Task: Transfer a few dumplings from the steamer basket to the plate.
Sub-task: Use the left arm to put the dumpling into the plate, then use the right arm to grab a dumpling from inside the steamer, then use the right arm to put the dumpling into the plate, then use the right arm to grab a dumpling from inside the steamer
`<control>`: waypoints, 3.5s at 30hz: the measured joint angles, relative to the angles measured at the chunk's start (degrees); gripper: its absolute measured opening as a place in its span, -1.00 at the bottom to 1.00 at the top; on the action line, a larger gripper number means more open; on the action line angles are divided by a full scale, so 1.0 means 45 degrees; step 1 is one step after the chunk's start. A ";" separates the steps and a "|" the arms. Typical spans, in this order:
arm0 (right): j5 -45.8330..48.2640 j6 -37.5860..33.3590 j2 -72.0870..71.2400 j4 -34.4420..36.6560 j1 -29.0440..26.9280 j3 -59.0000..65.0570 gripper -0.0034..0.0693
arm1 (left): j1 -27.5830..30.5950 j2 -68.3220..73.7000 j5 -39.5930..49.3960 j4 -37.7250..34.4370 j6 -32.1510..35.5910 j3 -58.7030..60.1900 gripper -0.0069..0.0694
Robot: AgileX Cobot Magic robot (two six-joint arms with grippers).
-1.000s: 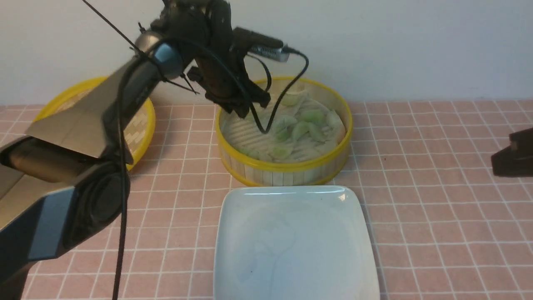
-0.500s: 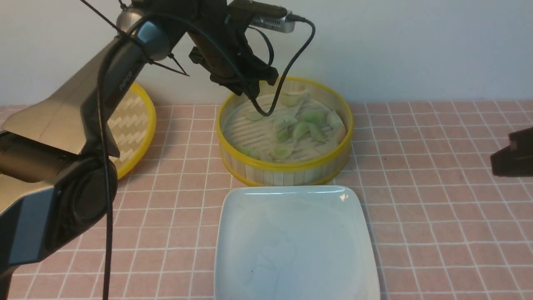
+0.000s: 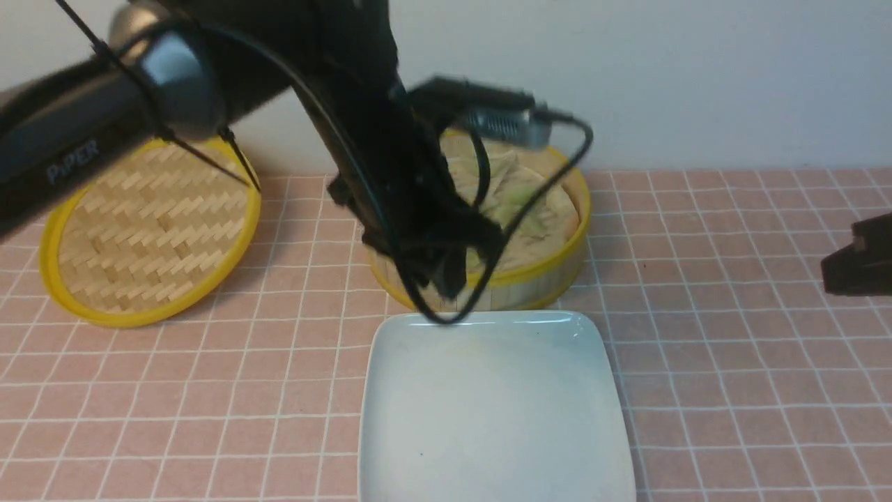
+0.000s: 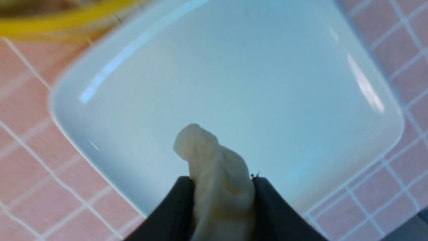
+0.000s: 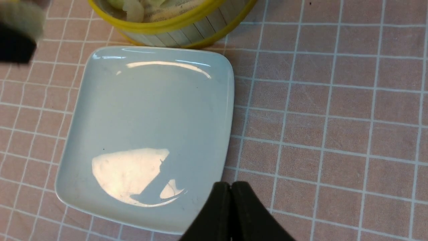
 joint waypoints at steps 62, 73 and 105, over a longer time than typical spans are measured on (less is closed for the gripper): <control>0.1303 -0.0535 1.6272 -0.3252 0.3999 -1.7478 -0.56 | 0.0869 -1.0722 -0.0342 0.1550 -0.2387 0.6568 -0.83; 0.1315 -0.0339 1.0414 -0.1522 0.5969 -0.8508 -0.56 | 0.0869 -1.0710 -0.0665 0.1756 -0.2334 0.6656 -0.83; -0.2026 0.0340 1.5416 -0.2414 0.4287 -1.2852 0.51 | 0.0869 -1.0710 -0.0838 0.2046 -0.2251 0.7035 -0.83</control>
